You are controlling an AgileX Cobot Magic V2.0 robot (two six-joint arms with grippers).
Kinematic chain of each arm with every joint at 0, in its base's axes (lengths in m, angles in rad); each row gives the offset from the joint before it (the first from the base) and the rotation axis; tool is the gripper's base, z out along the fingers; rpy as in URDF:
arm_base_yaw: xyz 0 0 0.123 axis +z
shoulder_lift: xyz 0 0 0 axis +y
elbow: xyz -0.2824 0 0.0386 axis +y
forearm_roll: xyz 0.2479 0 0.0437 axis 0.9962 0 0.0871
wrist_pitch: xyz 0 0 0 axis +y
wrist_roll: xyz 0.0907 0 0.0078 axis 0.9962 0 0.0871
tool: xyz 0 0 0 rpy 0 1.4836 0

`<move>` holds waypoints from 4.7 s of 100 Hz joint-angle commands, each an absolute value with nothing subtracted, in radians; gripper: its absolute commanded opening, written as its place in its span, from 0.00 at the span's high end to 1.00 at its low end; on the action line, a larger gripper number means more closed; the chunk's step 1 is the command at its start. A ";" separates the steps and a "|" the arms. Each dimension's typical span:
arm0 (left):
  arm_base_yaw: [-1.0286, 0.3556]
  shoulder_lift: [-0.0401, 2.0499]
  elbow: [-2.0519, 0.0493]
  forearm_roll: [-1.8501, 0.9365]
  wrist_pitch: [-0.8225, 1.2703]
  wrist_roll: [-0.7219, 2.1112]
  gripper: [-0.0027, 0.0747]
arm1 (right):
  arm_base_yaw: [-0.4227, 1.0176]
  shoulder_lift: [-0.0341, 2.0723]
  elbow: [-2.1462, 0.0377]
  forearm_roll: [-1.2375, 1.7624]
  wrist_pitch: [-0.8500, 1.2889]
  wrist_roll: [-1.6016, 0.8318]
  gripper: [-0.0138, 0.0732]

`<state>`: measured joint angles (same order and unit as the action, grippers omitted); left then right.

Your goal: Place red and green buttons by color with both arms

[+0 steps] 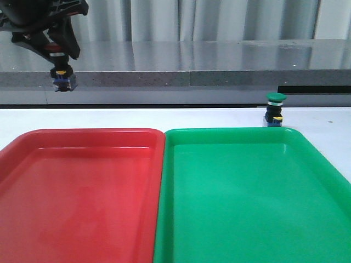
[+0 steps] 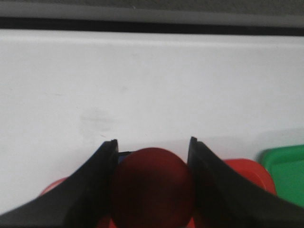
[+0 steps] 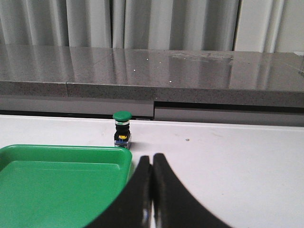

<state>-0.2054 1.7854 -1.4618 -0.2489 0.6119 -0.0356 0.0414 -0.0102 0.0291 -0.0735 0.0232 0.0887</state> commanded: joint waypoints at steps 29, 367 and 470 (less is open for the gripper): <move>-0.308 1.630 -1.166 -0.329 0.355 -0.043 0.87 | 0.036 -0.027 0.013 -0.072 -0.067 0.088 0.92; -0.176 0.452 -0.223 -0.200 -0.081 -0.032 0.99 | 0.036 -0.027 0.013 -0.072 -0.066 0.088 0.92; -0.114 -0.043 -0.045 -0.030 0.084 -0.032 0.99 | 0.036 -0.027 0.013 -0.072 -0.066 0.088 0.92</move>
